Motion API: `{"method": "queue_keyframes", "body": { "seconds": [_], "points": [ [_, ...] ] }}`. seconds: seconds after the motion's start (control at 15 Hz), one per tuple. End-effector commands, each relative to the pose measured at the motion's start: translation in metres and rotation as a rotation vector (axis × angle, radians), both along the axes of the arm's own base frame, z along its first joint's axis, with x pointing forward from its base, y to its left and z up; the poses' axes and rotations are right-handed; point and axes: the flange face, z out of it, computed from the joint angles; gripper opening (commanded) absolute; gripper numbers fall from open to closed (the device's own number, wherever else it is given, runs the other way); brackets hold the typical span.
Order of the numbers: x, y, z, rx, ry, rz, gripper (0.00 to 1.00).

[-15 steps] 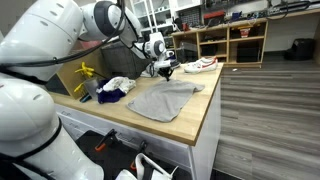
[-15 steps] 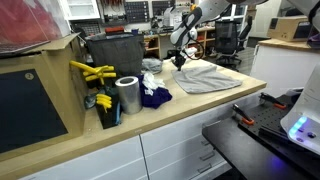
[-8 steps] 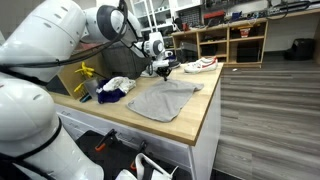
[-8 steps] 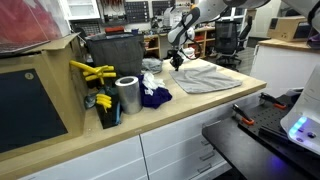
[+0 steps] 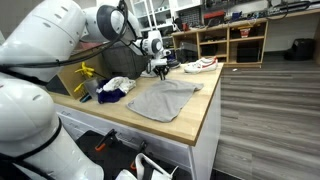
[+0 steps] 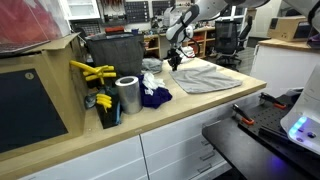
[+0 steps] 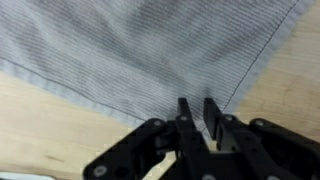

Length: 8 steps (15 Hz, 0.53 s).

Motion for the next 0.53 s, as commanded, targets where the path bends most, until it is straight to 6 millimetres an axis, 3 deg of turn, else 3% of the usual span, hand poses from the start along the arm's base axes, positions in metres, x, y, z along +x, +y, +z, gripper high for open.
{"method": "queue_keyframes", "body": {
  "seconds": [0.0, 0.2, 0.33, 0.47],
  "points": [
    [-0.015, -0.038, 0.047, -0.018, -0.025, 0.02, 0.56],
    [-0.037, -0.079, 0.075, -0.044, -0.009, 0.018, 0.78],
    [-0.06, -0.107, 0.083, -0.059, 0.047, 0.024, 0.93],
    [-0.088, -0.13, 0.087, -0.073, 0.105, 0.024, 1.0]
  ]
}}
